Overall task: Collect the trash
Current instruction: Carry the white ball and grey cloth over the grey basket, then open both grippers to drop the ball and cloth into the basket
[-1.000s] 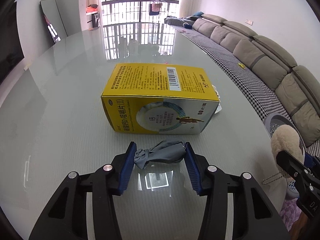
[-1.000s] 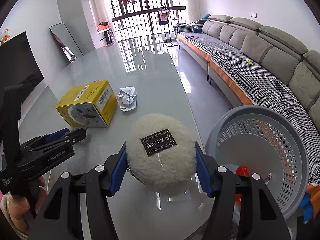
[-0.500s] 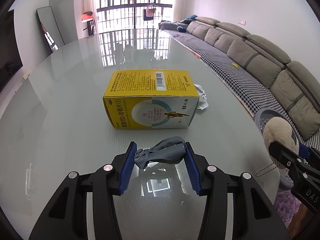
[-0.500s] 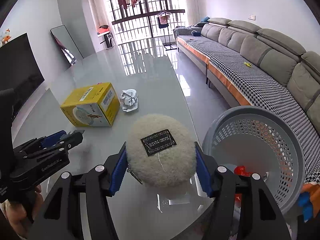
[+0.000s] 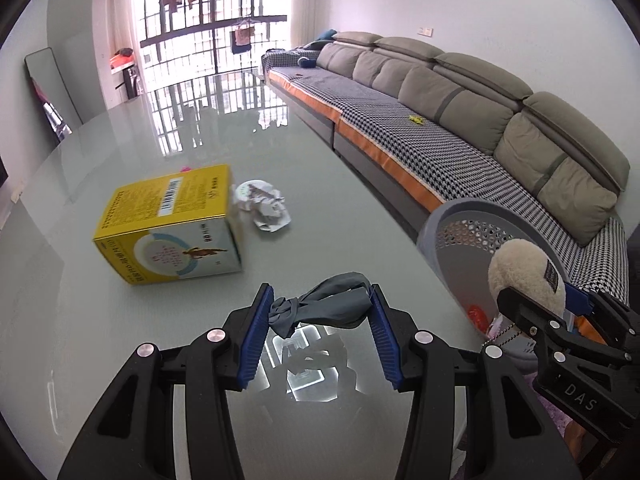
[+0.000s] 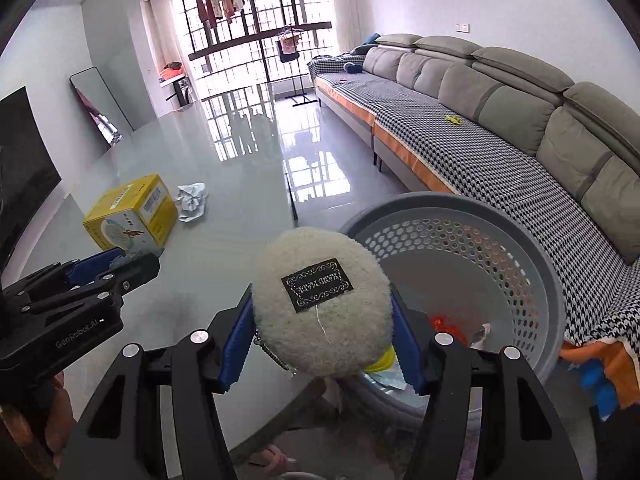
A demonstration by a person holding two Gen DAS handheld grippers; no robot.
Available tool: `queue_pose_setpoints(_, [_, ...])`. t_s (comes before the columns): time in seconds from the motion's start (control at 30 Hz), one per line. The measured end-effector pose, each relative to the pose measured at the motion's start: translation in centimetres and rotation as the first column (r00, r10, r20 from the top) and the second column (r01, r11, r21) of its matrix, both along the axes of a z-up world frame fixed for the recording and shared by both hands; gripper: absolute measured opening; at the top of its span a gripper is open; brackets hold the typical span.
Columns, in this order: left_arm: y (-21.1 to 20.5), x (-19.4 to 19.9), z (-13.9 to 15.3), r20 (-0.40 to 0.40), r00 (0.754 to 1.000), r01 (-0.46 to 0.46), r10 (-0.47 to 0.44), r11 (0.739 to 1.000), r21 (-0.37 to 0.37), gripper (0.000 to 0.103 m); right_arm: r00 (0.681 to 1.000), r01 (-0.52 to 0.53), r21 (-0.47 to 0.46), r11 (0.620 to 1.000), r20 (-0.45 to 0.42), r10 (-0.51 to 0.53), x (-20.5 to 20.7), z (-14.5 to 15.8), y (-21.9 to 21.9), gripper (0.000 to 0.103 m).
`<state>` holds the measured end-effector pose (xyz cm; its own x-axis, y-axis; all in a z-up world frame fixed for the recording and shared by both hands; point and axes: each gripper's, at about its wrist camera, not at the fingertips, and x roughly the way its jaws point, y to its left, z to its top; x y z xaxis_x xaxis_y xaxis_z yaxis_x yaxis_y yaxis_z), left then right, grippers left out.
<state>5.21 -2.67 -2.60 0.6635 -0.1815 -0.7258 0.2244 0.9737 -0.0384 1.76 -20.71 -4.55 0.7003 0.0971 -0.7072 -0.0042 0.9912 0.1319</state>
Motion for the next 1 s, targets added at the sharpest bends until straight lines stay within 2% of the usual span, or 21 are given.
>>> queue_pose_setpoints(0.47, [-10.6,1.6,-1.3,-0.026,0.985,0.172,-0.172,0.985,0.023,0.047,0.984,0.176,-0.001,0.984,-0.036,-0.175,-0.7,-2.5,-9.6,0.059])
queue_pose_setpoints(0.77, [-14.9,2.9,-2.9,-0.062,0.971,0.234,-0.232,0.972,0.036,0.047,0.971,0.227,0.021,0.974,-0.077,-0.225,0.1,-4.7,-13.2,0.06])
queue_pose_setpoints(1.0, [-16.2,3.5,-3.4,-0.084,0.964,0.254,-0.251,0.967,0.033,0.051,0.965,0.251,0.033,0.967,-0.088,-0.247,0.0,-5.5,-14.6,0.06])
